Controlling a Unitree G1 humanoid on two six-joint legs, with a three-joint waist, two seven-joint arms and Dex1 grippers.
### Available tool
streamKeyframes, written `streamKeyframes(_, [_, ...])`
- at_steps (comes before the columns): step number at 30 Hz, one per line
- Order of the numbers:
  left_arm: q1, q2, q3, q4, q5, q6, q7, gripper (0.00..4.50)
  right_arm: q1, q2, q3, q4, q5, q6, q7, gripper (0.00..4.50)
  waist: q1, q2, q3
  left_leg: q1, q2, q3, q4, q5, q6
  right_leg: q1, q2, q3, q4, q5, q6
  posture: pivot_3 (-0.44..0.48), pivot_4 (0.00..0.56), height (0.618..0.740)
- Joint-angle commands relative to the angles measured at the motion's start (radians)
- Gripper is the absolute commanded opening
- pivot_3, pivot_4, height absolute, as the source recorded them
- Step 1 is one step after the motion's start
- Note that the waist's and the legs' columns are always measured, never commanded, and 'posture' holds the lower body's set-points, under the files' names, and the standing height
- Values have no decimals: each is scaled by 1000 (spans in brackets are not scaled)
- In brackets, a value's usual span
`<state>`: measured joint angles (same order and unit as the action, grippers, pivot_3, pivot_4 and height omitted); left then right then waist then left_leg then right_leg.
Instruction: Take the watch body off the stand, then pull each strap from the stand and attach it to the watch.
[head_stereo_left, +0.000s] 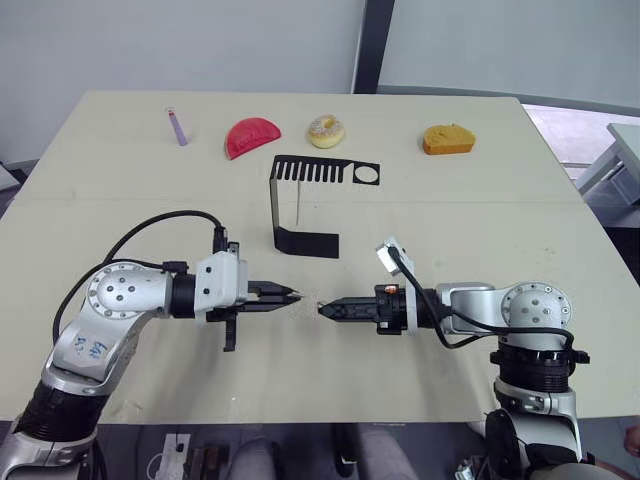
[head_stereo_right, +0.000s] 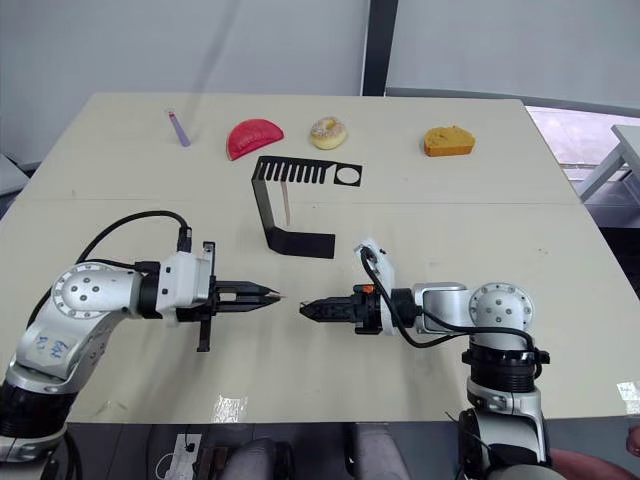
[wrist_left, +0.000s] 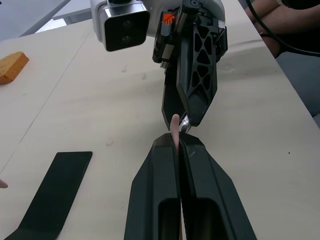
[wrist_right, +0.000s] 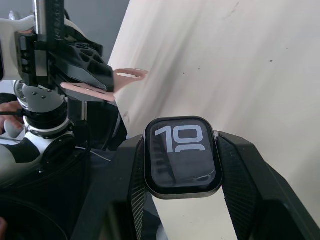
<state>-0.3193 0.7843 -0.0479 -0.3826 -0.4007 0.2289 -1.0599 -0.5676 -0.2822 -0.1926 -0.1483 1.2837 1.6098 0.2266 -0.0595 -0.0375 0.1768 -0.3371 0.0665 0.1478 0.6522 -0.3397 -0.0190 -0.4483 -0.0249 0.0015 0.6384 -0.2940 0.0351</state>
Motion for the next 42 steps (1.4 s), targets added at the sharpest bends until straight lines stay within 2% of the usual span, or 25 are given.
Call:
streamKeyframes(1, [-21,-9,-15,-14,11,-6,-4,0,-14,11,-5,-1,48,5,-38,1603,1,0,0,0,0,0,0,0,0,0,0,0,0,0,0,0,150,740])
streamKeyframes(17, [-7,3,-21,11,53,-32,-29,0,-4,24,-10,16,106,-5,-123,1603,0,0,0,0,0,0,0,0,0,0,0,0,0,0,0,0,150,740])
streamKeyframes(42, [-2,-39,-47,-9,84,-26,5,0,19,-22,31,15,204,-50,-181,1603,0,0,0,0,0,0,0,0,0,0,0,0,-1,0,0,0,150,740])
